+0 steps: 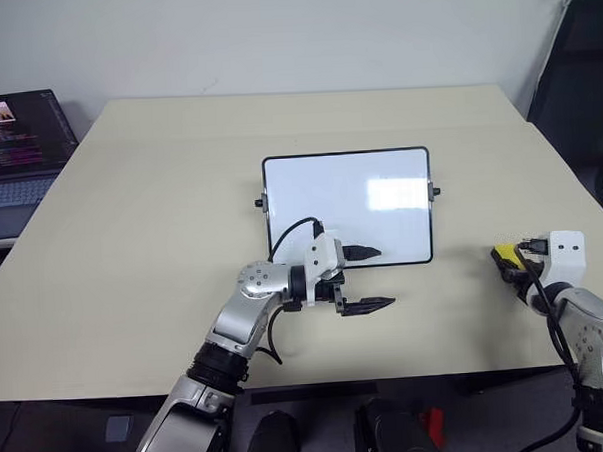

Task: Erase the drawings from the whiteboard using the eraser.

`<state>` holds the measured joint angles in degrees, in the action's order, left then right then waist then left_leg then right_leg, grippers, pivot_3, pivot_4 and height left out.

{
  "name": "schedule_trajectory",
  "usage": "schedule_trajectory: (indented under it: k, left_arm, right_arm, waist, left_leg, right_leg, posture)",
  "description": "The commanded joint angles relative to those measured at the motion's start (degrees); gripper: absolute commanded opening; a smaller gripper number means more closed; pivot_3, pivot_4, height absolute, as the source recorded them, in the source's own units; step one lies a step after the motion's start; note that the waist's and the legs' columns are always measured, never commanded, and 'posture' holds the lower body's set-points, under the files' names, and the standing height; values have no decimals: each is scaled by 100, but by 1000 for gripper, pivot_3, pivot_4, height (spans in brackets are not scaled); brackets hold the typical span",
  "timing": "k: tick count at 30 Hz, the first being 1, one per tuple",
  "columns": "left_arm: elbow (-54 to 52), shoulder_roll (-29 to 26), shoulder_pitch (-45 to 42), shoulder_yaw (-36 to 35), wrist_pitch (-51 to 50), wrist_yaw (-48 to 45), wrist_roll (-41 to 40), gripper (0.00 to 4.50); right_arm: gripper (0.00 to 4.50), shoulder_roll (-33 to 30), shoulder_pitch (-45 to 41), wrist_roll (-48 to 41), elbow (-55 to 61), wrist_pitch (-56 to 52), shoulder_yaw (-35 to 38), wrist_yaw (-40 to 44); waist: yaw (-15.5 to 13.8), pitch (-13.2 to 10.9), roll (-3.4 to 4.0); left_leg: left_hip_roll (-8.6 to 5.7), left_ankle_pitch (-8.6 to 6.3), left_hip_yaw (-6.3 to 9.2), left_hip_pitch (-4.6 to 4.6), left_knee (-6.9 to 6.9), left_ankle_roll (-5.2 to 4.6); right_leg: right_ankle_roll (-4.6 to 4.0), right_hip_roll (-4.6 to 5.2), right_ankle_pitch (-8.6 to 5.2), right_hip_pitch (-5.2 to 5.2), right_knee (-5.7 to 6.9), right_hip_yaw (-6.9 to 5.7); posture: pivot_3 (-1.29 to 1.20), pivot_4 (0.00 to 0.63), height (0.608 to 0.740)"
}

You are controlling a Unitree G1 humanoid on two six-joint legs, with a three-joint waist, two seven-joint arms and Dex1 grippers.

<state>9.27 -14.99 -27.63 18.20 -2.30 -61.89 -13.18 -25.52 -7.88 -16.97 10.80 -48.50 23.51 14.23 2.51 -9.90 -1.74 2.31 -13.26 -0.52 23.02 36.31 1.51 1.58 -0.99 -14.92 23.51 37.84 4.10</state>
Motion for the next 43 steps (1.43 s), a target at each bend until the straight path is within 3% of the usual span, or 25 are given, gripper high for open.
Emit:
schedule_trajectory:
  k: [1, 6, 7, 14, 22, 33, 43]
  left_arm:
    - [-305, 5, -1, -37, -5, 9, -50, 4500]
    - [-318, -19, 12, -20, -10, -11, -34, 4500]
    - [-314, -21, 10, -17, -9, -12, -32, 4500]
    - [-518, -86, 120, -142, -129, 155, -75, 4500]
    - [-1886, -159, 1142, -838, -1187, 1764, -54, 4500]
    - [-2997, 664, 2973, -1518, -1389, 4597, 802, 4500]
    - [-3256, 993, 3923, -1535, -1023, 5493, 1241, 4500]
  right_arm:
    - [2458, -119, -68, -2, 39, 182, 51, 20]
    - [4297, -150, -36, 44, -17, 260, 80, -40]
    - [4479, -167, -29, 69, -24, 298, 77, -55]
    - [4479, -166, 12, 162, 159, 437, 166, -287]
    - [4479, 331, 657, -250, 1771, 346, 555, -573]
    - [4479, 1427, 2495, 62, 2938, 2808, 104, -276]
    - [4479, 1637, 3239, 531, 2708, 3727, -665, -157]
  waist:
    - [-3, 0, 0]
    - [-4, 0, 0]
    - [-4, 0, 0]
    - [-3, 0, 1]
    - [1, 1, 4]
    - [-12, 5, 9]
    - [-17, 8, 8]
  left_leg:
    - [0, 0, 0, 0, 0, 0]
    - [0, 0, -1, 0, 0, 0]
    - [0, 0, 0, 0, 0, 0]
    - [0, 0, -1, -1, 0, 0]
    - [24, 0, 11, -2, -1, 0]
    - [36, 0, 8, -9, 0, 1]
    - [34, 0, 10, -18, 2, 2]
  right_leg:
    - [0, 0, 0, 0, 0, 0]
    - [0, 0, 0, 0, 1, 1]
    - [0, 0, 0, 0, 2, 1]
    - [0, 0, 0, 0, 3, 1]
    - [-1, -1, -2, -1, 5, 0]
    - [2, 11, -6, -7, 7, 3]
    - [-37, 22, -28, -7, 8, 10]
  posture:
    - [0, 150, 740]
    - [0, 150, 740]
    - [0, 150, 740]
    - [0, 150, 740]
    - [0, 150, 740]
    - [0, 150, 740]
    - [0, 150, 740]
